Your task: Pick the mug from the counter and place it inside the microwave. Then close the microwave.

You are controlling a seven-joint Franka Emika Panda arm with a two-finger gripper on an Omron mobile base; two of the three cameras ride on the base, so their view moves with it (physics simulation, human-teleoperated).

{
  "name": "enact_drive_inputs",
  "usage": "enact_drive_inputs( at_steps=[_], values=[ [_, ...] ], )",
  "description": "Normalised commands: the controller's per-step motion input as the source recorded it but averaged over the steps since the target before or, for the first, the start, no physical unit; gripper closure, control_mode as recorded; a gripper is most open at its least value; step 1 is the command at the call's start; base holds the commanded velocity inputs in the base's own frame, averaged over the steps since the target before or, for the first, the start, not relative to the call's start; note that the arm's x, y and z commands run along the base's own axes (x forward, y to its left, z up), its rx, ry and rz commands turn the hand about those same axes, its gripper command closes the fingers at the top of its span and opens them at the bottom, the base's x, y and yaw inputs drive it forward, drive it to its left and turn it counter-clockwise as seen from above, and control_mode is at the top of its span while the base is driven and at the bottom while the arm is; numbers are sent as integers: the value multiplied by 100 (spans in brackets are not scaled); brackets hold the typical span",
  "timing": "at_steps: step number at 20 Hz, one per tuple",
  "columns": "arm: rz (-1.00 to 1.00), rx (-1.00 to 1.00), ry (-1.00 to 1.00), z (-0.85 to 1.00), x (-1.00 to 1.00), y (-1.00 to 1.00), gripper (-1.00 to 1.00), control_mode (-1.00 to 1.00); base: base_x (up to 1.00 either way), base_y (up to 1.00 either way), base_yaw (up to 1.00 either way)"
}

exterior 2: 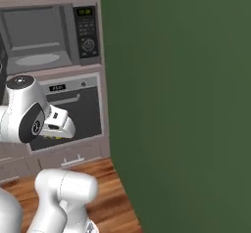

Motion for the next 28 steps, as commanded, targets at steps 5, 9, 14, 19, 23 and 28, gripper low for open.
enact_drive_inputs(
  at_steps=[5,9,14,19,23,28],
  values=[
    [0,0,0,0,0,0,100,100,49,-59,55],
    [0,0,0,0,0,0,100,100,35,-9,36],
    [0,0,0,0,0,0,100,100,37,0,23],
    [0,0,0,0,0,0,100,100,77,0,9],
    [0,0,0,0,0,0,100,100,76,10,2],
    [0,0,0,0,0,0,100,100,55,7,6]
  ],
)
